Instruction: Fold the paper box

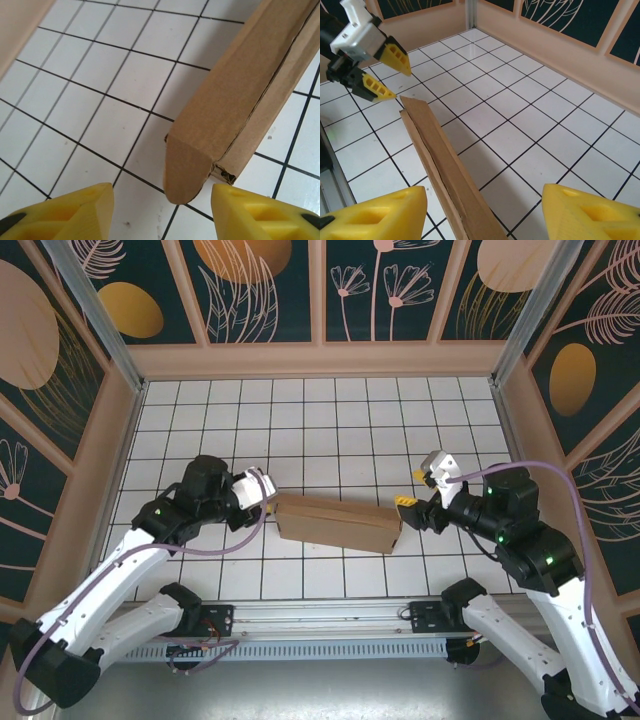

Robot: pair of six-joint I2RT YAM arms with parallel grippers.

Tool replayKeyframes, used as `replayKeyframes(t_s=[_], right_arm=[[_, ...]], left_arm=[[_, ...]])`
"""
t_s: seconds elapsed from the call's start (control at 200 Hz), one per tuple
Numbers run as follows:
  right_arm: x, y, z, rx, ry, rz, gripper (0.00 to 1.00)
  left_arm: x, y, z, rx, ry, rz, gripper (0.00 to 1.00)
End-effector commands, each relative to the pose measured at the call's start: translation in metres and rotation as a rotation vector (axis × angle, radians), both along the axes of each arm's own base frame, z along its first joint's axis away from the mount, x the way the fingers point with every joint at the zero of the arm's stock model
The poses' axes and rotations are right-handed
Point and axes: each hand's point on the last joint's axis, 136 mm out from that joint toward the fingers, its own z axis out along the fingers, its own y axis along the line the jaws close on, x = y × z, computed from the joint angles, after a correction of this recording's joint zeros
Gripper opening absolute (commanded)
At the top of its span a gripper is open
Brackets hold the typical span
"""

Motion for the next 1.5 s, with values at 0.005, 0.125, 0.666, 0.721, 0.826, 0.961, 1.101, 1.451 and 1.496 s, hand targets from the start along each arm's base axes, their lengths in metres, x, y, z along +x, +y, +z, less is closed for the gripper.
replayKeyframes(t_s=[0.005,0.125,0.666,0.721,0.826,0.961,1.101,1.451,1.496], right_arm=[[0.0,-0.002,-0.006,-0.012,-0.004,-0.008,0.62],[0.002,-0.006,-0.009,-0.027,-0.004,-0.031,0.61],[0.002,-0.017,-0.024,-0.06,0.054,-0.094,0.43],[0.003,-0.02,-0.027,-0.074,0.054,-0.11,0.41],[0.008,-0.024,-0.03,-0.13,0.016,-0.124,0.38],[0.023,-0.021,-0.037,-0.199,-0.045,-0.111,0.37],[0.024,-0.005,-0.051,-0.232,-0.099,0.006,0.44],[0.001,0.022,-0.096,-0.336,-0.06,0.286,0.51],[0.002,0.02,-0.105,-0.352,-0.044,0.28,0.52]], left_arm=[[0.002,-0.006,-0.004,-0.021,0.001,-0.032,0.5],[0.006,-0.009,-0.012,-0.013,0.015,-0.033,0.42],[0.013,-0.017,0.003,-0.077,-0.021,-0.028,0.03],[0.014,-0.017,0.008,-0.098,-0.036,-0.014,0.0],[0.021,-0.011,0.017,-0.127,-0.08,0.051,0.0],[0.032,0.005,0.023,-0.166,-0.115,0.204,0.0],[0.037,0.018,0.019,-0.177,-0.085,0.317,0.0],[0.042,0.028,0.019,-0.306,-0.045,0.483,0.0],[0.042,0.03,0.017,-0.303,-0.047,0.485,0.0]])
